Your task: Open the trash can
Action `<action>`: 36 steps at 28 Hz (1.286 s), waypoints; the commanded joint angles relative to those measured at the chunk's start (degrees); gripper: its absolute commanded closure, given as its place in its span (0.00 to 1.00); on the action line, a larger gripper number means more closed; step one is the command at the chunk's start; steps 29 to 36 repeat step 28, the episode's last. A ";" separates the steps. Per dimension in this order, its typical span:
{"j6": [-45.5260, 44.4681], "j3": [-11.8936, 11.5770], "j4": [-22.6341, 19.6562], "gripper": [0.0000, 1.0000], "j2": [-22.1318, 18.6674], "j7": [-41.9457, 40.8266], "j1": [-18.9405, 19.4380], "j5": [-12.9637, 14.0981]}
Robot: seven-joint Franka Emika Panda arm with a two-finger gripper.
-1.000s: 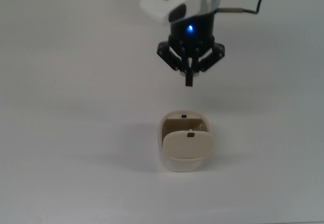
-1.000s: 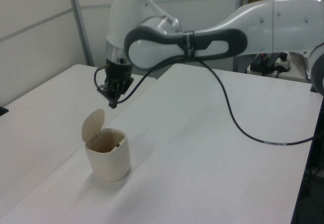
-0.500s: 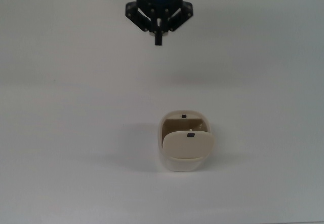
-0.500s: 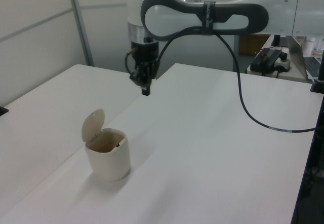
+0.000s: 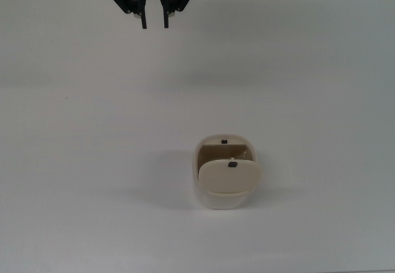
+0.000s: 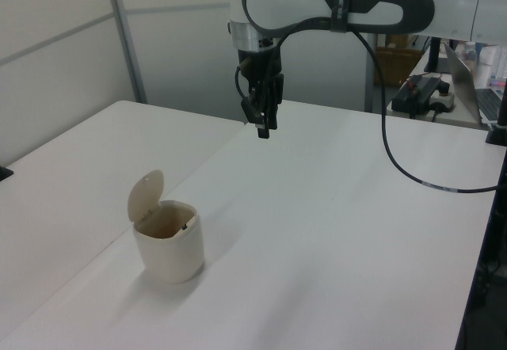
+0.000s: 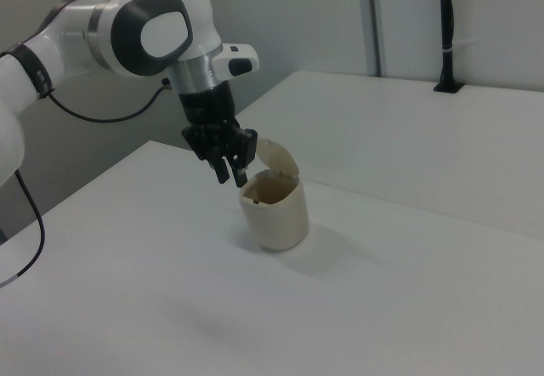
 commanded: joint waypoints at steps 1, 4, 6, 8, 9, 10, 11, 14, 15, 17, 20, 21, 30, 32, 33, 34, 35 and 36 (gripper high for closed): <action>-0.62 -0.83 -1.77 0.00 -1.59 -1.33 0.05 0.41; -0.18 -0.92 -1.77 0.00 -1.50 -1.33 0.05 0.41; 0.08 -0.92 -1.77 0.00 -1.42 -1.42 0.05 0.32; 0.26 -0.92 -1.77 0.00 -1.50 -1.42 0.05 0.41; 0.17 -0.92 -1.77 0.00 -1.50 -1.33 0.05 0.41; 0.17 -0.92 -1.77 0.00 -1.50 -1.42 0.05 0.32; 0.17 -0.92 -1.77 0.00 -1.50 -1.42 0.05 0.41; 0.17 -1.01 -1.77 0.00 -1.68 -1.33 0.05 0.41; 0.17 -1.01 -1.77 0.00 -1.77 -1.33 0.05 0.50; 0.00 -1.01 -2.20 0.00 -3.07 -1.33 -0.03 0.50; 0.26 -1.10 -4.75 0.00 -5.27 -1.33 -0.56 0.76; 0.34 -1.10 -5.71 0.00 -6.33 -1.33 -0.91 0.85; 8.78 -1.01 -17.93 0.00 -15.30 -0.28 -1.09 1.29; 8.78 -1.01 -17.93 0.00 -15.30 -0.28 -1.09 1.29; 8.78 -1.01 -17.93 0.00 -15.30 -0.28 -1.09 1.29; 8.78 -1.01 -17.93 0.00 -15.30 -0.28 -1.09 1.29; 8.78 -1.01 -17.93 0.00 -15.30 -0.28 -1.09 1.29; 8.78 -1.01 -17.93 0.00 -15.30 -0.28 -1.09 1.29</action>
